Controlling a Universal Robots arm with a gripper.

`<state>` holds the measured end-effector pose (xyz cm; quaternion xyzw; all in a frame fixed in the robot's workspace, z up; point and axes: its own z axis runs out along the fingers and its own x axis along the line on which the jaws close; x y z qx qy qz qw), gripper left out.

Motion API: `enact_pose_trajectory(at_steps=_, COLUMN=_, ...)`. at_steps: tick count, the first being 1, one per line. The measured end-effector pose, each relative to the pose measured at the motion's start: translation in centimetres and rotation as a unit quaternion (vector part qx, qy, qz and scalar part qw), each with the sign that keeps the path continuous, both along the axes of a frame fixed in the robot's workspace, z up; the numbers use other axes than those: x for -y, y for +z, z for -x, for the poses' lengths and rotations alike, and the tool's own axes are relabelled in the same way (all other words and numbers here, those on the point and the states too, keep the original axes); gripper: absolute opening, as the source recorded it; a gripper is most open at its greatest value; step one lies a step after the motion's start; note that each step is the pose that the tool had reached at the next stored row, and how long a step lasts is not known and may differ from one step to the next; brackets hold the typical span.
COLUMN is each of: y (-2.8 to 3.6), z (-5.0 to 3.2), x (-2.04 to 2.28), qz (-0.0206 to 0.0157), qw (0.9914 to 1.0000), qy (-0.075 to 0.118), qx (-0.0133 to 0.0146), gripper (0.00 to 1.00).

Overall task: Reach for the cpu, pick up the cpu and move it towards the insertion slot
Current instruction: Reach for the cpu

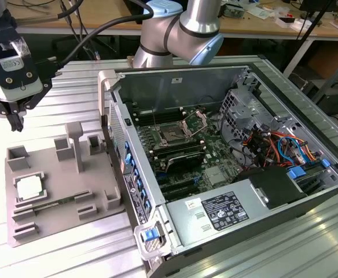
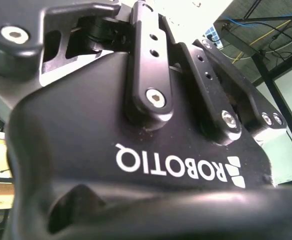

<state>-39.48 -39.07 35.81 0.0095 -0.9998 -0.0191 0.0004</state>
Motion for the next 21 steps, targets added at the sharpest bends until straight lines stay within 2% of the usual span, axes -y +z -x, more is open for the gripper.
enact_pose_trajectory(at_steps=21, y=-0.09, z=0.43, x=0.00, qz=0.0000, qw=1.00000, qy=0.000, qx=0.0000, gripper=0.11)
